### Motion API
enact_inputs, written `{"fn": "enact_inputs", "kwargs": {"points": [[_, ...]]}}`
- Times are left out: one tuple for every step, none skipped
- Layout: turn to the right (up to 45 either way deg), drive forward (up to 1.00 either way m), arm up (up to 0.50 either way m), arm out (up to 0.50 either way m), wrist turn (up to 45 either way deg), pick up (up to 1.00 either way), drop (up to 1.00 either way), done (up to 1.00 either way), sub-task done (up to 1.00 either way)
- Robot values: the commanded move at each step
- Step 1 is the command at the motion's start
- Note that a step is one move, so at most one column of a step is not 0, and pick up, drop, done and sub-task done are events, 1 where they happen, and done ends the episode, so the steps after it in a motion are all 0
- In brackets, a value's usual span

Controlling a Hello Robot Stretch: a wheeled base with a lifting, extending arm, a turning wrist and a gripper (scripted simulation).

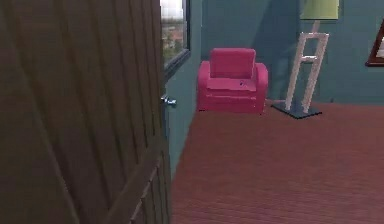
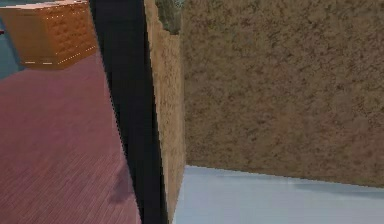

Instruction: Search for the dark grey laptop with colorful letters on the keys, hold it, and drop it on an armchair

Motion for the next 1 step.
{"fn": "enact_inputs", "kwargs": {"points": [[0.0, 0.45, 0.0, 0.0, 0.0, 0.0, 0.0, 0.0, 0.0]]}}
